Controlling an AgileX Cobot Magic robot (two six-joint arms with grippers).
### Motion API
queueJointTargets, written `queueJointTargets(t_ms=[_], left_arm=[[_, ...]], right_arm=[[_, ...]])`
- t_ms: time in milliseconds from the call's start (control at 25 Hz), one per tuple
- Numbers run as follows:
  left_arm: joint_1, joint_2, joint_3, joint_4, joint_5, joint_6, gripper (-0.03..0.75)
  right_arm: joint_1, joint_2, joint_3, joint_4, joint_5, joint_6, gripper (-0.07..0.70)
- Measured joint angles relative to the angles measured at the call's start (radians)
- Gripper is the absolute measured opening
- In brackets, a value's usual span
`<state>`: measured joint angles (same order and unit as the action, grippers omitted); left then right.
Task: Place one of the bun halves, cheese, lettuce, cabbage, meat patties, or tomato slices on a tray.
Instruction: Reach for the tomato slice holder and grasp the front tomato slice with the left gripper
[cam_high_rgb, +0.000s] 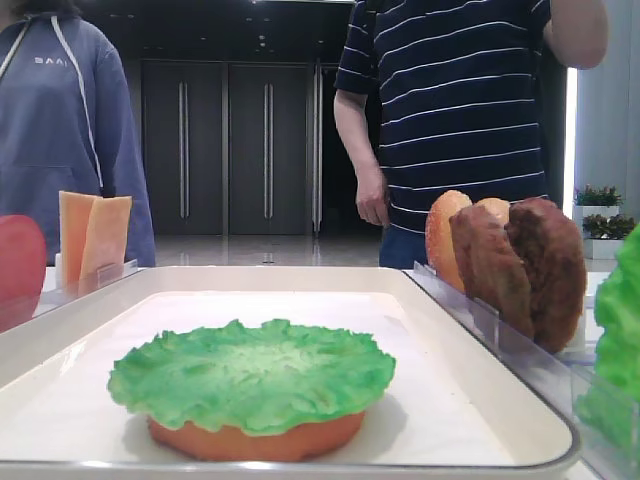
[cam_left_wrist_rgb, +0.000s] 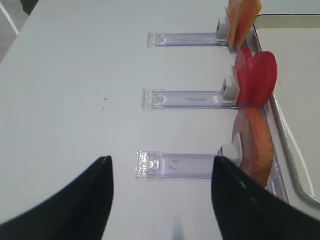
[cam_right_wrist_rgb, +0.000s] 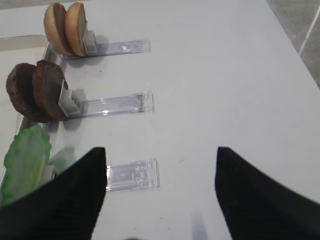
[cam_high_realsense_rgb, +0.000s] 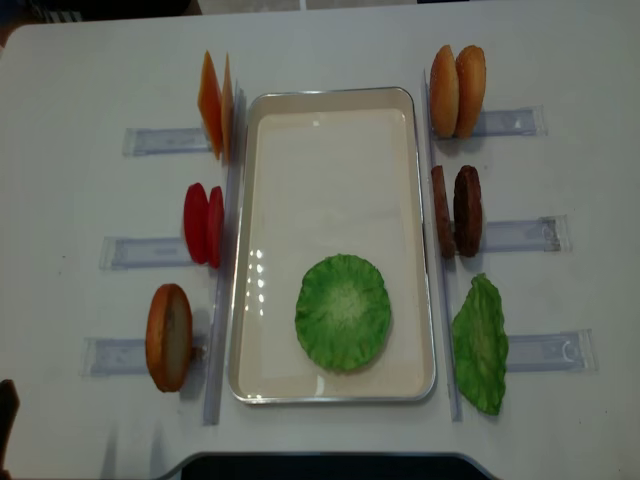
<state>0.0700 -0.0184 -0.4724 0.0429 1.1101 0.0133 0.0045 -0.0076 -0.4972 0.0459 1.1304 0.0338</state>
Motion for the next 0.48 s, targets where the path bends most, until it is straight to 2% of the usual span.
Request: queueJointTargets(t_ms=[480], left_arm=[[0.0,0.0,0.0,0.0,0.0,0.0,0.471]], right_arm=[[0.0,0.0,0.0,0.0,0.0,0.0,0.471]])
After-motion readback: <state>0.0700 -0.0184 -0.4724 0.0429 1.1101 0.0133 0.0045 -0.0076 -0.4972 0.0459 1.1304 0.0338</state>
